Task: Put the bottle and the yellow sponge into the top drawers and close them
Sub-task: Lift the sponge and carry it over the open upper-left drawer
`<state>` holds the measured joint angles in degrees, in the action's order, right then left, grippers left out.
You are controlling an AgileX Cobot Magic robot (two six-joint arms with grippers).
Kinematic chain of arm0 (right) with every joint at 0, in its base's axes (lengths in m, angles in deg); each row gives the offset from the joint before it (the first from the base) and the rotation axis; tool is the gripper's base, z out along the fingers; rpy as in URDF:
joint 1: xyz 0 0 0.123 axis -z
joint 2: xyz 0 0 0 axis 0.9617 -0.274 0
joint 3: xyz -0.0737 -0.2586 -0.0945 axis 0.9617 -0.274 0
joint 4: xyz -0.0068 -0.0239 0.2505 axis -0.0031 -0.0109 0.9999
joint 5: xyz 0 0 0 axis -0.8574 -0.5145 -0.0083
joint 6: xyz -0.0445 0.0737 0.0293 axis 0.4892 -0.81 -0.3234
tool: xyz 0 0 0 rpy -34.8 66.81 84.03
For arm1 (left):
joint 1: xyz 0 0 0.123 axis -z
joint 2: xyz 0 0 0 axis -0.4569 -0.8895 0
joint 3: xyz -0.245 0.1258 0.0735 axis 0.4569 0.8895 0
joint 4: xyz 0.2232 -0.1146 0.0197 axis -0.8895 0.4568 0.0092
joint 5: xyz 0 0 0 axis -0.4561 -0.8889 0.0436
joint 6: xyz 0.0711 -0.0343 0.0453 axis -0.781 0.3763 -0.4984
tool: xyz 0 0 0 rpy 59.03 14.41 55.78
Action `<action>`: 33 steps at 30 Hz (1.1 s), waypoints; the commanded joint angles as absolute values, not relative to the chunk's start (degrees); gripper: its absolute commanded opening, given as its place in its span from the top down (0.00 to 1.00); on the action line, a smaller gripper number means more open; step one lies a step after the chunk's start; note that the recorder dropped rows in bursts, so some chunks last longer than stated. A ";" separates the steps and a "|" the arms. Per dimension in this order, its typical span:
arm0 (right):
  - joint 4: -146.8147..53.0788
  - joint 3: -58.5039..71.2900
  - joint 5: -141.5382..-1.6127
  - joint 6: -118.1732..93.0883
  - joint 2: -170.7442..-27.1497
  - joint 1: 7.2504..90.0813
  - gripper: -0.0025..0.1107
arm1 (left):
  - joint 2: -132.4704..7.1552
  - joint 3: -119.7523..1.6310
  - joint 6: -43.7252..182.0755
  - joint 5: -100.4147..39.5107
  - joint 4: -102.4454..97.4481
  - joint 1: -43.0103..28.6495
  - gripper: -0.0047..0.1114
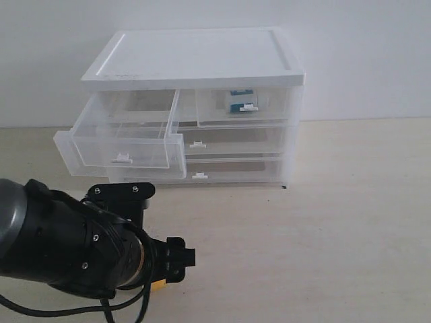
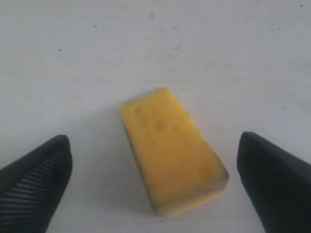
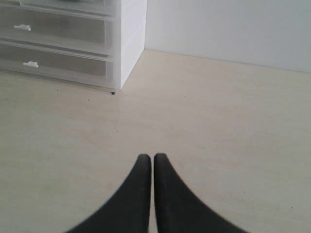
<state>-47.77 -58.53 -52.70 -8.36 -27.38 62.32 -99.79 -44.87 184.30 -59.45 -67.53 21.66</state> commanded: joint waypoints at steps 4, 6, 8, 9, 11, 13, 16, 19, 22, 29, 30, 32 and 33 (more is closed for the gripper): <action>-47.59 -58.50 -53.11 -8.22 -27.15 62.68 0.98 | -100.45 -44.79 186.40 -59.79 -69.29 21.97 0.41; -47.59 -58.50 -53.11 -8.22 -27.15 62.68 0.98 | -100.45 -44.79 186.40 -59.79 -69.29 21.97 0.61; -47.59 -58.50 -53.11 -8.22 -27.15 62.68 0.98 | -100.45 -44.79 185.25 -59.79 -69.39 21.97 0.84; -47.59 -58.50 -53.11 -8.22 -27.15 62.68 0.98 | -100.45 -44.79 183.78 -59.79 -69.39 21.97 0.92; -47.59 -58.50 -53.11 -8.22 -27.15 62.68 0.98 | -100.45 -44.79 182.19 -59.79 -69.14 21.97 0.92; -47.59 -58.50 -53.11 -8.22 -27.15 62.68 0.98 | -99.86 -44.79 177.98 -59.79 -68.10 21.97 0.92; -47.59 -58.50 -53.11 -8.22 -27.15 62.68 0.98 | -95.99 -44.79 163.27 -59.79 -61.46 21.97 0.92; -47.59 -58.50 -53.11 -8.22 -27.15 62.68 0.98 | -91.19 -44.79 142.07 -59.79 -49.30 21.97 0.92; -47.59 -58.50 -53.11 -8.22 -27.15 62.68 0.98 | -86.39 -44.79 120.01 -61.08 -34.86 21.97 0.92; -47.59 -58.50 -53.11 -8.22 -27.15 62.68 0.98 | -72.80 -47.01 89.74 -73.89 -17.17 21.97 0.92; -47.59 -58.50 -53.11 -8.22 -27.15 62.68 0.98 | -70.96 -47.51 88.34 -75.14 -16.70 21.97 0.92; -47.59 -58.50 -53.11 -8.22 -27.15 62.68 0.98 | -67.63 -48.79 86.77 -77.17 -16.81 21.97 0.92; -47.59 -58.50 -53.11 -8.22 -27.15 62.68 0.98 | -66.38 -49.37 86.07 -77.37 -16.81 21.97 0.92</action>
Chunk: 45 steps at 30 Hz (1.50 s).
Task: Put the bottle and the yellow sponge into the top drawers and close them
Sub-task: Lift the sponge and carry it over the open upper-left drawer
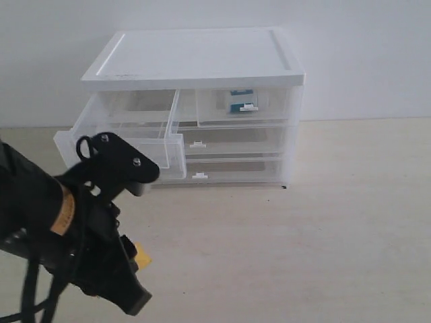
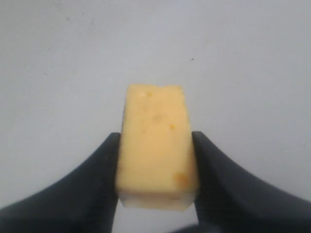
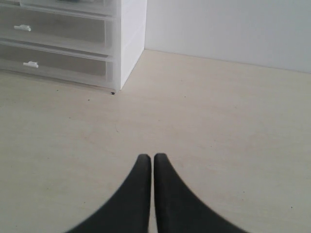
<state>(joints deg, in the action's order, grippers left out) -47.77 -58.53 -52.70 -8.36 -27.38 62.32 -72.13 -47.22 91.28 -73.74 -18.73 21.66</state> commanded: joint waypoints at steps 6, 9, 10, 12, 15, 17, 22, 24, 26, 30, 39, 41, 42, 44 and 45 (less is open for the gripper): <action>-47.59 -58.50 -53.11 -8.22 -27.15 62.68 0.98 | -61.02 -53.47 83.96 -77.69 -16.81 21.83 0.92; -47.59 -58.50 -53.11 -8.22 -27.15 62.68 0.98 | -60.84 -56.61 84.07 -77.69 -16.81 19.57 0.92; -47.59 -58.50 -53.11 -8.22 -27.15 62.68 0.98 | -61.06 -57.57 84.07 -77.69 -16.93 18.45 0.92; -47.59 -58.50 -53.11 -8.22 -27.15 62.68 0.98 | -61.65 -59.15 84.07 -77.54 -17.54 16.35 0.92; -47.59 -58.50 -53.11 -8.22 -27.15 62.68 0.98 | -62.45 -61.09 84.07 -76.26 -19.78 12.79 0.92; -47.59 -58.50 -53.11 -8.22 -27.15 62.68 0.98 | -63.09 -62.05 84.07 -74.76 -20.49 10.70 0.92; -47.59 -58.50 -53.11 -8.22 -27.15 62.68 0.98 | -66.01 -63.47 84.67 -69.95 -20.26 6.13 0.92; -47.59 -58.50 -53.11 -8.22 -27.15 62.68 0.98 | -67.99 -63.62 86.66 -66.71 -20.26 4.43 0.92; -47.59 -58.50 -53.11 -8.22 -27.15 62.68 0.98 | -69.97 -63.62 88.50 -63.25 -20.39 3.17 0.92; -47.59 -58.50 -53.11 -8.22 -27.15 62.68 0.98 | -74.79 -63.72 93.09 -59.04 -23.46 2.58 0.92; -47.59 -58.50 -53.11 -8.22 -27.15 62.68 0.98 | -82.47 -63.72 106.98 -54.20 -33.17 2.58 0.92; -47.59 -58.50 -53.11 -8.22 -27.15 62.68 0.98 | -83.55 -63.72 108.65 -54.36 -34.04 2.58 0.92; -47.59 -58.50 -53.11 -8.22 -27.15 62.68 0.98 | -84.12 -63.72 109.52 -54.21 -34.33 2.58 0.92; -47.59 -58.50 -53.11 -8.22 -27.15 62.68 0.98 | -85.12 -63.72 113.27 -53.55 -36.76 2.58 0.92; -47.59 -58.50 -53.11 -8.22 -27.15 62.68 0.98 | -85.35 -63.72 114.92 -53.00 -37.69 2.58 0.92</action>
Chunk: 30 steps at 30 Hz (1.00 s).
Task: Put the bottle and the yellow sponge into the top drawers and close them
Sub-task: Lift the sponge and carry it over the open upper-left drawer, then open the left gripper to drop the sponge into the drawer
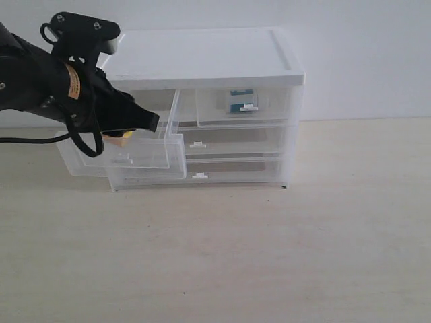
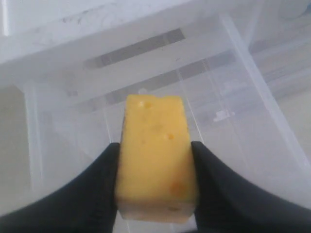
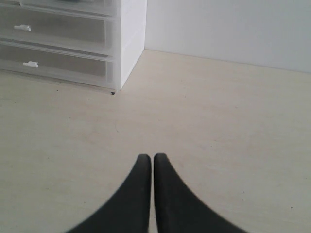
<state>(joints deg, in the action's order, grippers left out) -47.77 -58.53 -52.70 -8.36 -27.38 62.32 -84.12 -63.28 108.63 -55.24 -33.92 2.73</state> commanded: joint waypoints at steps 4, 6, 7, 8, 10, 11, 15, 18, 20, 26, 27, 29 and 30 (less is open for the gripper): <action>-47.59 -58.50 -53.11 -8.22 -27.15 62.68 0.98 | -87.23 -63.72 121.33 -52.77 -42.63 2.58 0.92; -47.59 -58.50 -53.11 -8.22 -27.15 62.68 0.98 | -87.78 -63.72 123.15 -52.89 -44.53 2.58 0.92; -47.59 -58.50 -53.11 -8.22 -27.15 62.68 0.98 | -88.05 -63.72 123.34 -52.79 -44.53 2.58 0.92; -47.59 -58.50 -53.11 -8.22 -27.15 62.68 0.98 | -88.18 -63.72 123.34 -52.66 -44.53 2.58 0.91; -47.59 -58.50 -53.11 -8.22 -27.15 62.68 0.98 | -88.41 -63.72 123.34 -51.87 -44.53 2.58 0.84; -47.59 -58.50 -53.11 -8.22 -27.15 62.68 0.98 | -88.44 -63.72 123.34 -51.39 -44.53 2.58 0.79; -47.59 -58.50 -53.11 -8.22 -27.15 62.68 0.98 | -88.56 -63.72 124.26 -50.18 -44.53 2.58 0.54; -47.59 -58.50 -53.11 -8.22 -27.15 62.68 0.98 | -88.56 -63.72 124.26 -49.00 -44.88 2.58 0.44; -47.59 -58.50 -53.11 -8.22 -27.15 62.68 0.98 | -88.23 -63.72 124.91 -48.07 -44.88 2.58 0.41; -47.59 -58.50 -53.11 -8.22 -27.15 62.68 0.98 | -84.05 -63.72 125.02 -47.69 -46.21 2.58 0.41; -47.59 -58.50 -53.11 -8.22 -27.15 62.68 0.98 | -82.85 -63.72 125.02 -47.69 -47.28 2.58 0.41; -47.59 -58.50 -53.11 -8.22 -27.15 62.68 0.98 | -80.41 -63.72 124.77 -47.81 -48.74 2.58 0.41; -47.59 -58.50 -53.11 -8.22 -27.15 62.68 0.98 | -78.95 -63.72 123.69 -48.17 -48.72 2.58 0.41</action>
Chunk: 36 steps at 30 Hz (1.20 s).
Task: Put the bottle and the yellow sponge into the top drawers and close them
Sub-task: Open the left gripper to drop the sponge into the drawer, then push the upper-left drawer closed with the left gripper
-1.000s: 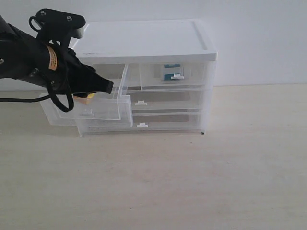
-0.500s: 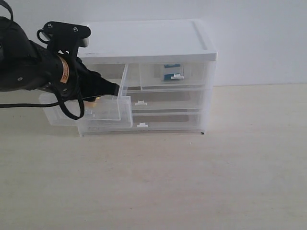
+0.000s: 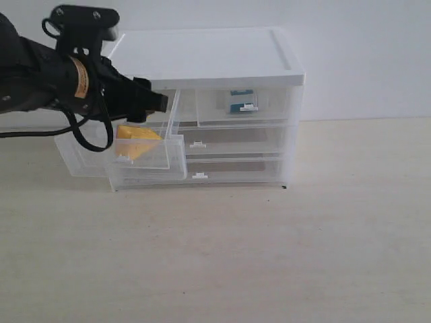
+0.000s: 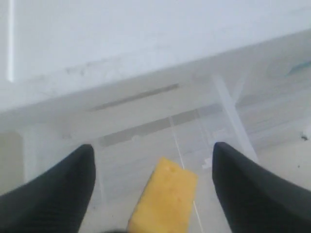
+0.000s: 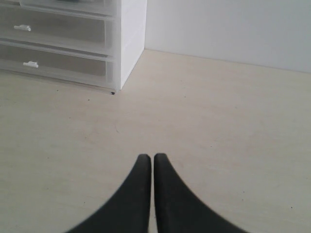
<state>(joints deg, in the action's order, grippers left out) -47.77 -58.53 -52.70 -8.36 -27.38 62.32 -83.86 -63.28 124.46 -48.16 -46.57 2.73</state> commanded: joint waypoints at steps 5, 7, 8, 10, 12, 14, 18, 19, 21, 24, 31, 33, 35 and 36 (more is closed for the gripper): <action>-47.59 -58.50 -53.11 -8.22 -27.15 62.68 0.98 | -72.08 -63.72 116.65 -56.79 -46.26 2.70 0.47; -47.59 -58.50 -53.11 -8.22 -27.15 62.68 0.98 | -70.25 -63.72 110.71 -62.88 -43.17 2.70 0.62; -47.59 -58.50 -53.11 -8.22 -27.15 62.68 0.98 | -69.76 -63.72 107.03 -65.34 -40.92 2.70 0.69; -47.59 -58.50 -53.11 -8.22 -27.15 62.68 0.98 | -68.88 -63.72 100.02 -70.75 -35.79 2.70 0.86; -47.59 -58.50 -53.11 -8.22 -27.15 62.68 0.98 | -68.15 -63.72 94.00 -74.77 -30.68 2.70 0.92; -47.59 -58.50 -53.11 -8.22 -27.15 62.68 0.98 | -67.49 -63.72 90.66 -78.46 -25.75 2.70 0.92; -47.59 -58.50 -53.11 -8.22 -27.15 62.68 0.98 | -66.30 -63.72 86.08 -86.06 -17.54 2.70 0.92; -47.59 -58.50 -53.11 -8.22 -27.15 62.68 0.98 | -66.30 -63.61 85.32 -88.24 -15.95 2.70 0.92; -47.59 -58.50 -53.11 -8.22 -27.15 62.68 0.98 | -66.30 -62.66 83.66 -90.85 -13.04 2.70 0.92; -47.59 -58.50 -53.11 -8.22 -27.15 62.68 0.98 | -66.30 -60.24 81.21 -89.73 -9.46 2.70 0.92; -47.59 -58.50 -53.11 -8.22 -27.15 62.68 0.98 | -66.53 -56.70 81.32 -79.71 -8.76 2.70 0.92; -47.59 -58.50 -53.11 -8.22 -27.15 62.68 0.98 | -67.39 -56.71 82.02 -77.11 -8.61 2.70 0.92; -47.59 -58.50 -53.11 -8.22 -27.15 62.68 0.98 | -68.59 -56.71 82.15 -74.58 -7.99 2.70 0.92; -47.59 -58.50 -53.11 -8.22 -27.15 62.68 0.98 | -69.54 -56.71 82.15 -73.56 -7.81 2.70 0.92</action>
<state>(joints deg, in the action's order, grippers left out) -47.77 -58.53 -52.70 -8.36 -27.38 62.32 -67.80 -57.02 81.64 -77.32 -8.92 2.73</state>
